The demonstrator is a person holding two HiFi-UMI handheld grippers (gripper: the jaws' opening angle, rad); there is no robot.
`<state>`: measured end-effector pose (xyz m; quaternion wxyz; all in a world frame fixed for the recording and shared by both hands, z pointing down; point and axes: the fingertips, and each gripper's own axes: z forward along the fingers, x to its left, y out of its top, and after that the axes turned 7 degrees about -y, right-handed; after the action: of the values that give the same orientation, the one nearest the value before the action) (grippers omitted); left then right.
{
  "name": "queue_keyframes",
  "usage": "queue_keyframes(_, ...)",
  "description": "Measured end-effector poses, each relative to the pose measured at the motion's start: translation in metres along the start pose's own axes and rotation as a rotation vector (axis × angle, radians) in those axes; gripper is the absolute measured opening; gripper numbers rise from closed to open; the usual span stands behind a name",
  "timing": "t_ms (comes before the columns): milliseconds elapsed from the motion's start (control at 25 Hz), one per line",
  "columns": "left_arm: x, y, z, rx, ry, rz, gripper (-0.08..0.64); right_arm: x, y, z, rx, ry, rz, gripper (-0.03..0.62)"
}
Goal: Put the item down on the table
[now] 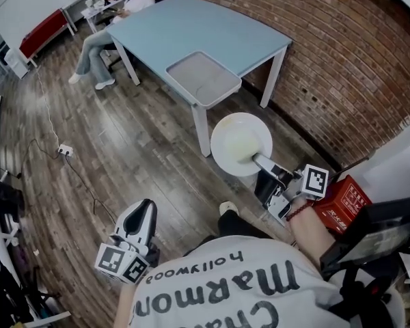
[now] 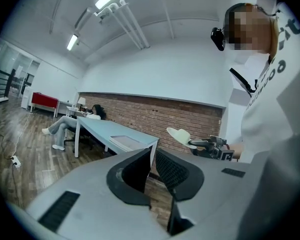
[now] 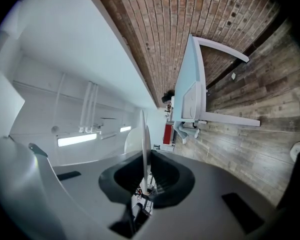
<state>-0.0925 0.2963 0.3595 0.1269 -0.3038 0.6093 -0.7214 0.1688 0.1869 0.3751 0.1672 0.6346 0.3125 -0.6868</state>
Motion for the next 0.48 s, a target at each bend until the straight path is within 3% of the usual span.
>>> queue_keyframes(480, 0.039, 0.018, 0.094, -0.008, 0.046, -0.035, 0.037, -0.029, 0.096, 0.061, 0.034, -0.006, 0.021, 0.028)
